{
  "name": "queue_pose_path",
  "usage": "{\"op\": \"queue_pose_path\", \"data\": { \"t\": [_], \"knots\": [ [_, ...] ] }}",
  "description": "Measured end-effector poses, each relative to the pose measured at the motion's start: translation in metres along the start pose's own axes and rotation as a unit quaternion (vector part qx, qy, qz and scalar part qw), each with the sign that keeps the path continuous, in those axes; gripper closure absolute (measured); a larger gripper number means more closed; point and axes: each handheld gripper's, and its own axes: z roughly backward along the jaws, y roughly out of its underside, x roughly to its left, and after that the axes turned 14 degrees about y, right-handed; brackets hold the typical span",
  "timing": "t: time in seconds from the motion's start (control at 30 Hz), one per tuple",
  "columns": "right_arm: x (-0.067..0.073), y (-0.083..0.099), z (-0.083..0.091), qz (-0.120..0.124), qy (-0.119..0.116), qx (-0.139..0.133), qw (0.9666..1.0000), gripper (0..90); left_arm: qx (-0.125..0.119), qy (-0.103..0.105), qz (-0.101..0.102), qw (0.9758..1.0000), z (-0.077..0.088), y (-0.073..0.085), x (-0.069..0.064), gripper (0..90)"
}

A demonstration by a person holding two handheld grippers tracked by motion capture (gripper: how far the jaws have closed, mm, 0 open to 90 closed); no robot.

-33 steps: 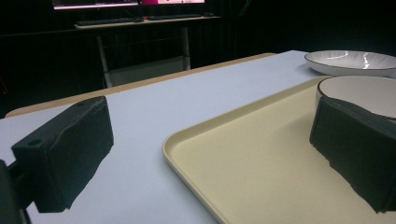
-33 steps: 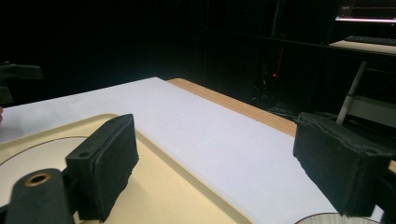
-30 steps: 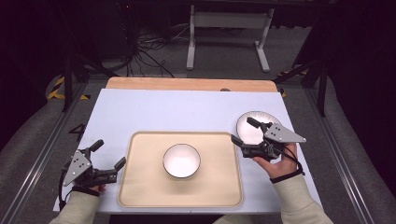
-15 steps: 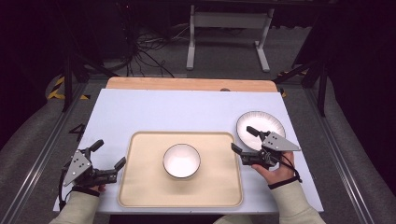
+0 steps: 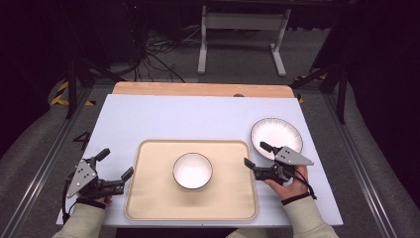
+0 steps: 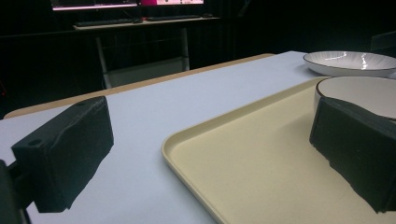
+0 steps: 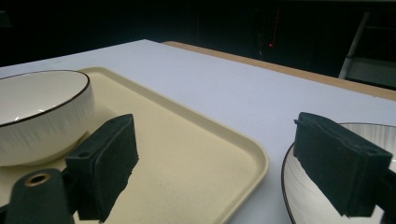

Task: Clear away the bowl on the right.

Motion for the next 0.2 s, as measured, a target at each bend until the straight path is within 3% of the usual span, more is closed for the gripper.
{"op": "queue_pose_path", "data": {
  "t": [0.2],
  "knots": [
    [-0.0031, 0.0001, 0.0013, -0.007, 0.004, -0.001, 1.0000, 13.4, -0.001, 0.001, 0.000, 1.0000, 0.0001, 0.0000, 0.0002, 0.2]
  ]
}}
